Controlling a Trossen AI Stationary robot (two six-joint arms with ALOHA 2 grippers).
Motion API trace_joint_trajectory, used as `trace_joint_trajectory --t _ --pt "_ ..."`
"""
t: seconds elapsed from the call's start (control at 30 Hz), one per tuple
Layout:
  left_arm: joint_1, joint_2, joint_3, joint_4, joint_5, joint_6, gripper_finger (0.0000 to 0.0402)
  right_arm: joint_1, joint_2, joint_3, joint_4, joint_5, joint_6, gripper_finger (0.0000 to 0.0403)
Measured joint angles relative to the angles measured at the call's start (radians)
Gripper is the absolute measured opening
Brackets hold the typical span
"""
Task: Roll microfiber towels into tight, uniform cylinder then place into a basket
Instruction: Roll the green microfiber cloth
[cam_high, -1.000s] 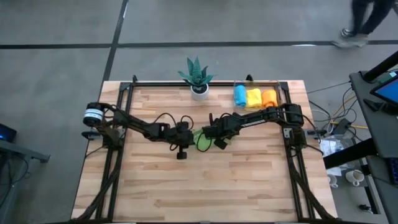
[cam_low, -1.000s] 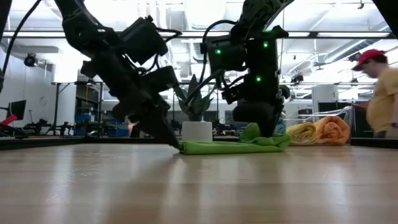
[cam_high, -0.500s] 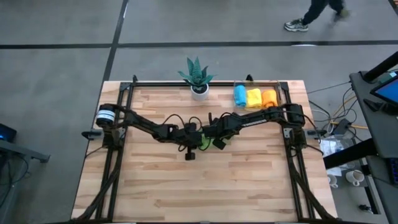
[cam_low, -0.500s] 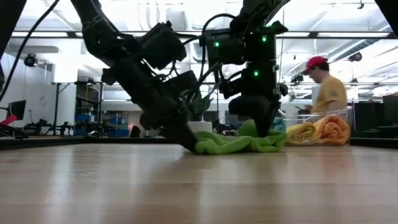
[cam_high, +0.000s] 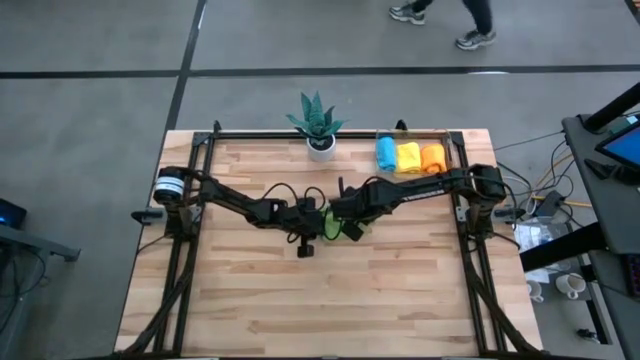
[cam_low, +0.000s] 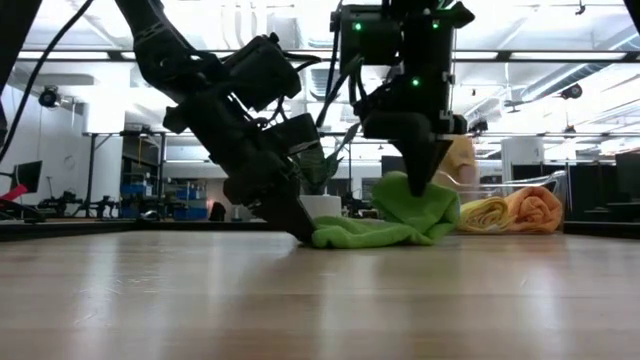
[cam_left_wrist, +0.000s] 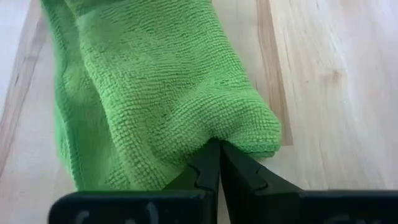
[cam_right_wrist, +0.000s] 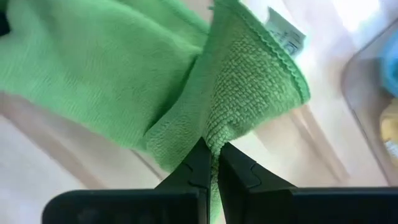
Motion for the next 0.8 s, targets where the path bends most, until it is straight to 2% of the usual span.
trace_joint_trajectory --t 0.13,0.43,0.8 --pt "0.000 -0.004 -0.001 -0.006 0.000 -0.001 0.0000 0.001 0.001 0.001 -0.019 -0.009 -0.006 0.0009" --pt "-0.001 -0.041 -0.004 -0.065 0.045 -0.004 0.0000 -0.008 0.003 0.001 -0.224 0.013 -0.007 0.0009" --pt "-0.001 -0.051 -0.005 -0.054 0.033 -0.001 0.0000 -0.014 0.008 0.000 -0.219 -0.132 -0.069 0.0009"
